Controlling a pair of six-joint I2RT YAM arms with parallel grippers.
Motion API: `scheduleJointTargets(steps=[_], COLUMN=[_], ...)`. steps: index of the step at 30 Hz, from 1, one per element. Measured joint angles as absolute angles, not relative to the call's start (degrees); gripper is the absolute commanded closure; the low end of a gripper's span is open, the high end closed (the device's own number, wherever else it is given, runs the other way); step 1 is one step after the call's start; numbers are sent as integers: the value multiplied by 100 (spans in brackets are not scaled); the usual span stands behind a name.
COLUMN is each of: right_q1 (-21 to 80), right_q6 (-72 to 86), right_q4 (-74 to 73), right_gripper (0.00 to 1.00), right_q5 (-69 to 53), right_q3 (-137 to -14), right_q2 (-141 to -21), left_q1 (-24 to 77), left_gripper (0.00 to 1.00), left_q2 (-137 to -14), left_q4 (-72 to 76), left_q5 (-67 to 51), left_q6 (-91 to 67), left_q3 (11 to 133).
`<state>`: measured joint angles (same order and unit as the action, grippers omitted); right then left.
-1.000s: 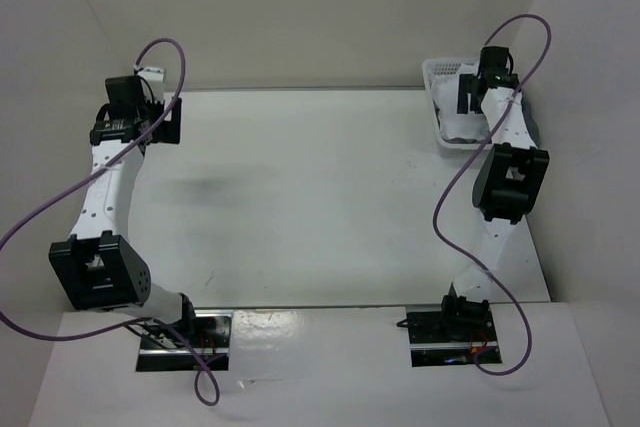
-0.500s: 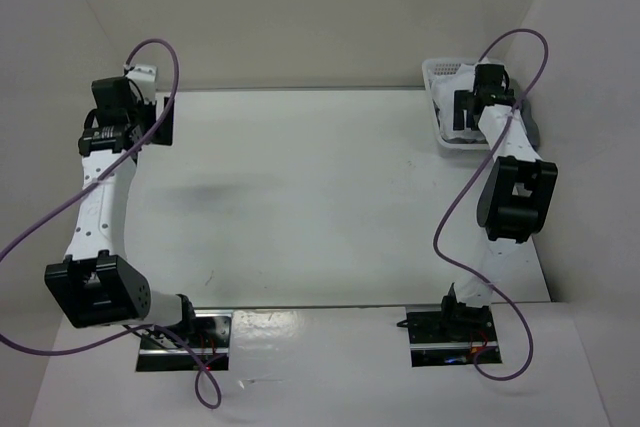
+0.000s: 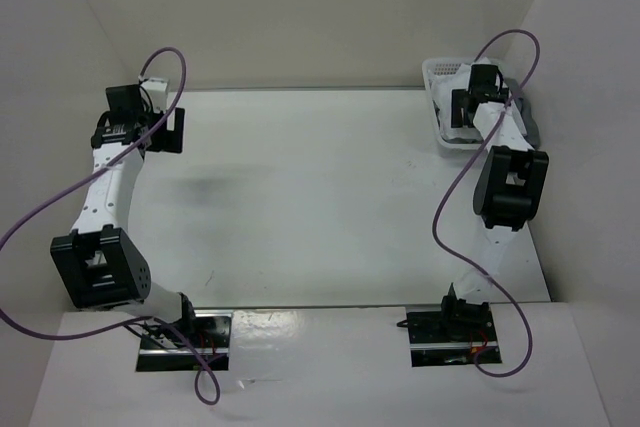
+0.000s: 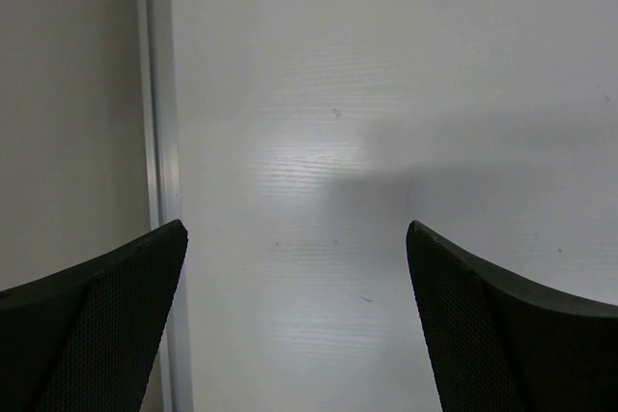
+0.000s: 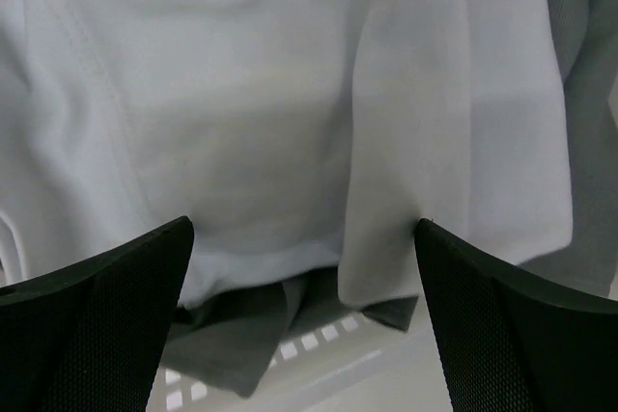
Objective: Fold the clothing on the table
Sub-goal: Grab the skirt from the pile, then move the skirt to the center of the board
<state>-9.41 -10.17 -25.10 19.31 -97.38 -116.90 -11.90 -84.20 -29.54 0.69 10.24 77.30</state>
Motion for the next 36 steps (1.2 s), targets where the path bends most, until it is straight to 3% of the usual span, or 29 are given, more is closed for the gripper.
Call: scheduleJointTargets(steps=[3,6,7,13,14,17,22,28,36], right_q1=[-939,-937,-937,-932,-930,-913,-886,-875,113], right_q6=[-1013,-1048,-1055,-1090,-1105,-1203,-1188,-1116,-1138], right_q4=[-2519,-2512,-2517,-2528,-2530,-2536,-2738,-3736,-4215], right_gripper=[7,26,39,50,66,100,100,100,100], right_q5=[1940,1953,1957,1977,1977,1981,2003,1201,-523], right_q3=[-10189,-10331,-10333,-10392,-10392,-10392,-10567,-11893,-13061], right_q2=[-12005,-12147,-12180,-12455,-12490,-12521,-12519,-12127,-10409], left_q1=[-1190,-1190,-1190,-1179,-1177,-1175,-1175,-1173,-1175], left_gripper=[0,0,0,0,0,3,4,4,4], left_q2=[-8613,-8764,-8801,-8967,-8986,-9054,-9148,-9172,-9004], left_q4=[-2884,-2823,-2808,-2753,-2724,-2685,-2683,-2757,-2768], left_q5=[-54,-158,-187,-336,-357,-405,-443,-427,-318], left_q6=[1022,1011,1011,1004,996,972,880,882,891], left_q3=[7765,7784,7791,7791,7791,7791,7791,7935,8005])
